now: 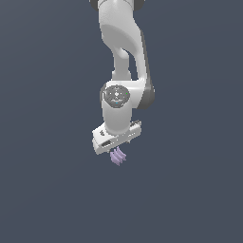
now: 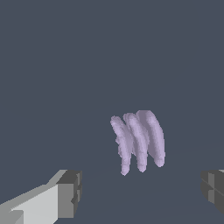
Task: Pick up the object and move it to a goal position.
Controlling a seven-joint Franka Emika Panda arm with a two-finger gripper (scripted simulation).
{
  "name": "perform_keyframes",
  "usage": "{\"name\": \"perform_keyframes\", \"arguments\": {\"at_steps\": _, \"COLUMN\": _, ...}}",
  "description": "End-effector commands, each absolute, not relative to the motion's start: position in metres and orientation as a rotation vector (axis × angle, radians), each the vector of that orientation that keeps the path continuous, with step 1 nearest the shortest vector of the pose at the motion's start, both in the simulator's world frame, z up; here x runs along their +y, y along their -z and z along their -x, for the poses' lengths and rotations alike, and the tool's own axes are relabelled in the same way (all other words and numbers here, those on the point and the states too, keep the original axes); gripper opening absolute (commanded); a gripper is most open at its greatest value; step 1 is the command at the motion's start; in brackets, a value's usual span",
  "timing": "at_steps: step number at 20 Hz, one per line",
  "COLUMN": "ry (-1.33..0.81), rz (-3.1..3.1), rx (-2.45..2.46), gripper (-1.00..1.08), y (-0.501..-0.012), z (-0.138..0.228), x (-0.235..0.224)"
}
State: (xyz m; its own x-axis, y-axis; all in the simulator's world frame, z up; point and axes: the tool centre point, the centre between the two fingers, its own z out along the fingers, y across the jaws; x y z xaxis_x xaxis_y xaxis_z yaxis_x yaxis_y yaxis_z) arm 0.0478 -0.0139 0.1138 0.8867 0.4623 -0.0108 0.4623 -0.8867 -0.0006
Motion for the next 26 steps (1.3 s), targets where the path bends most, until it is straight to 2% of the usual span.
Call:
{"name": "perform_keyframes", "arguments": {"at_steps": 1, "ry": 0.012, "rz": -3.026, "rx": 0.837, "gripper": 1.0, "y": -0.107, "z": -0.053, "x": -0.016}}
{"name": "perform_keyframes", "arguments": {"at_steps": 19, "ry": 0.001, "rz": -2.958, "rx": 1.059, "gripper": 1.0, "y": -0.088, "z": -0.066, "x": -0.021}}
{"name": "perform_keyframes", "arguments": {"at_steps": 26, "ry": 0.0, "rz": -2.956, "rx": 1.063, "gripper": 1.0, "y": -0.059, "z": -0.066, "x": -0.021}}
